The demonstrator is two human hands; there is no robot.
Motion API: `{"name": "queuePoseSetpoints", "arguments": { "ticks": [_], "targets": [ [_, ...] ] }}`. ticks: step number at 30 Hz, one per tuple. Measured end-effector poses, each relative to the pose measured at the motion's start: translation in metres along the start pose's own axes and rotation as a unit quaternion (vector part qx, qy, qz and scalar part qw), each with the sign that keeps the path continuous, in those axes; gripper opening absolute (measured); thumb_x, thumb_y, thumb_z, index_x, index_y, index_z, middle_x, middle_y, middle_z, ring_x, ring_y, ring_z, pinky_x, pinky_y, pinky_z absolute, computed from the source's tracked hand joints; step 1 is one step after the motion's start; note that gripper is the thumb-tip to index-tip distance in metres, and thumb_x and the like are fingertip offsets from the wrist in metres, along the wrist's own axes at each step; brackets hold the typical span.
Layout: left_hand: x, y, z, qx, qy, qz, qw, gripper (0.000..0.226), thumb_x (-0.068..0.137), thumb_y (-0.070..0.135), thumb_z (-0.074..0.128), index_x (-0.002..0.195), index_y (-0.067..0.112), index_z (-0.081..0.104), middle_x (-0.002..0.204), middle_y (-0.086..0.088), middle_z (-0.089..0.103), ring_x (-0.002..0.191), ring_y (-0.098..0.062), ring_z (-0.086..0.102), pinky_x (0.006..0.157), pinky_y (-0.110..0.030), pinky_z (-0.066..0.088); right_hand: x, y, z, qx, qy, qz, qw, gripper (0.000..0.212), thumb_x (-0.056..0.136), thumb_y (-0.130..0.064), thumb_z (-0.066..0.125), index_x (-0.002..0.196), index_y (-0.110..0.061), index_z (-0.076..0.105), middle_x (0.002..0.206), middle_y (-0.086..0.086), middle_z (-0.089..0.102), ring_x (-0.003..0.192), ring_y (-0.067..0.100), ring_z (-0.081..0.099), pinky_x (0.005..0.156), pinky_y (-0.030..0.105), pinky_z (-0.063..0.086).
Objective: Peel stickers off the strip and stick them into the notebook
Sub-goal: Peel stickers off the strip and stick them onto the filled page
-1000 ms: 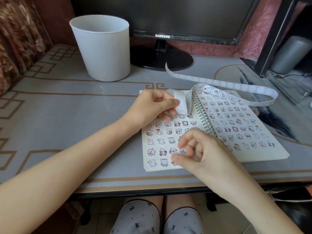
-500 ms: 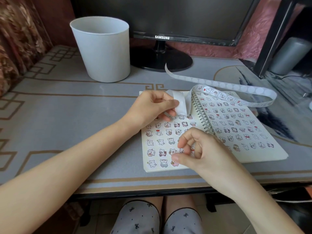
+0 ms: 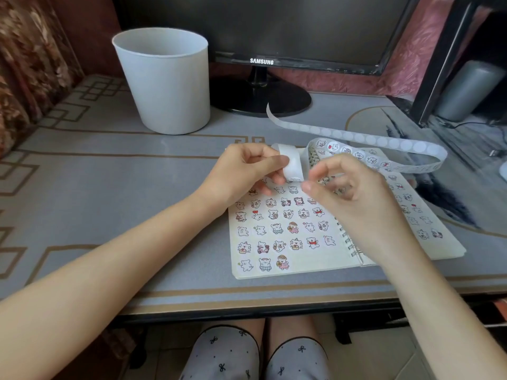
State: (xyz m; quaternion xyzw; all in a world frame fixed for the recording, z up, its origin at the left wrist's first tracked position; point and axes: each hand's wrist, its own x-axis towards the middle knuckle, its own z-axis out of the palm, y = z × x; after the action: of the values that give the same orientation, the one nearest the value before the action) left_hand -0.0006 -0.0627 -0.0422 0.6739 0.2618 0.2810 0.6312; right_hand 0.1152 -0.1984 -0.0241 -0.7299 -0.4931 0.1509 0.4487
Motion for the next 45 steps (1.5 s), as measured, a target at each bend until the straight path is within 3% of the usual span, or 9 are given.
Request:
{"name": "queuePoseSetpoints", "arguments": {
  "ticks": [4,9,14,23,29,31,34,37,45],
  "targets": [
    [0.000,0.000,-0.001,-0.012,0.013,0.014,1.000,0.011,0.090,0.010,0.062,0.084,0.000,0.064,0.064,0.000,0.066,0.061,-0.011,0.064,0.046,-0.018,0.047,0.018,0.007,0.006,-0.007,0.023,-0.046,0.999,0.016,0.079,-0.020,0.074,0.087,-0.025,0.061,0.085,-0.012,0.067,0.079,0.001,0.061,0.068,0.015,0.039],
    [0.000,0.001,-0.001,-0.020,0.015,0.025,0.999,0.016,0.091,0.009,0.060,0.090,-0.006,0.063,0.064,0.001,0.066,0.060,-0.009,0.064,0.046,-0.018,0.047,0.020,0.012,0.014,0.001,0.035,-0.067,0.997,0.017,0.080,-0.014,0.073,0.083,-0.027,0.064,0.076,-0.015,0.066,0.065,-0.003,0.057,0.062,0.009,0.038],
    [-0.001,0.002,0.001,-0.015,-0.009,0.023,1.000,0.020,0.094,0.019,0.056,0.082,0.005,0.065,0.072,0.001,0.069,0.065,-0.009,0.065,0.049,-0.018,0.048,0.023,0.014,0.016,0.056,0.069,-0.058,0.994,0.014,0.080,-0.009,0.073,0.082,-0.023,0.069,0.078,-0.009,0.070,0.071,0.003,0.064,0.069,0.015,0.047],
    [-0.001,-0.002,0.001,0.033,-0.032,0.033,0.998,0.010,0.089,0.013,0.063,0.081,0.010,0.068,0.079,-0.008,0.067,0.074,-0.013,0.064,0.053,-0.017,0.047,0.023,0.017,0.015,0.073,0.067,-0.067,0.993,0.017,0.080,-0.007,0.073,0.082,-0.024,0.069,0.079,-0.006,0.071,0.072,0.005,0.067,0.072,0.018,0.050],
    [-0.001,-0.003,0.001,0.026,-0.023,0.034,0.999,0.012,0.089,0.013,0.064,0.085,0.004,0.070,0.077,-0.011,0.068,0.071,-0.016,0.062,0.053,-0.017,0.048,0.020,0.013,0.015,-0.006,0.079,-0.099,0.992,0.008,0.082,-0.012,0.072,0.083,-0.019,0.069,0.076,-0.015,0.067,0.070,0.003,0.064,0.065,0.008,0.045],
    [-0.001,-0.004,0.001,0.029,-0.019,0.031,0.999,0.012,0.089,0.014,0.064,0.085,0.004,0.071,0.073,-0.007,0.069,0.067,-0.015,0.062,0.053,-0.017,0.048,0.021,0.015,0.015,-0.048,0.089,-0.121,0.987,0.005,0.082,-0.014,0.072,0.084,-0.018,0.069,0.076,-0.014,0.068,0.071,0.004,0.063,0.064,0.012,0.047],
    [-0.001,-0.003,0.001,0.027,-0.014,0.025,0.999,0.012,0.088,0.013,0.065,0.084,0.003,0.071,0.070,-0.005,0.069,0.064,-0.012,0.062,0.052,-0.017,0.048,0.021,0.017,0.015,-0.115,0.107,-0.156,0.975,0.004,0.082,-0.017,0.071,0.083,-0.019,0.067,0.077,-0.011,0.067,0.070,0.006,0.061,0.063,0.030,0.051],
    [-0.001,-0.003,0.002,0.026,-0.010,0.022,0.999,0.013,0.088,0.013,0.065,0.086,0.001,0.071,0.072,-0.008,0.070,0.066,-0.013,0.063,0.053,-0.017,0.049,0.019,0.017,0.014,-0.157,0.122,-0.186,0.962,0.005,0.082,-0.016,0.070,0.082,-0.019,0.066,0.079,-0.011,0.063,0.065,0.002,0.050,0.059,0.031,0.045],
    [-0.001,-0.002,0.002,0.008,-0.001,0.008,1.000,0.012,0.087,0.012,0.065,0.081,0.003,0.068,0.070,-0.005,0.068,0.069,-0.015,0.065,0.052,-0.017,0.049,0.014,0.013,0.013,-0.223,0.115,-0.230,0.940,0.004,0.083,-0.017,0.070,0.083,-0.014,0.067,0.093,-0.001,0.057,0.092,0.013,0.048,0.077,0.023,0.038]
  ]
}}
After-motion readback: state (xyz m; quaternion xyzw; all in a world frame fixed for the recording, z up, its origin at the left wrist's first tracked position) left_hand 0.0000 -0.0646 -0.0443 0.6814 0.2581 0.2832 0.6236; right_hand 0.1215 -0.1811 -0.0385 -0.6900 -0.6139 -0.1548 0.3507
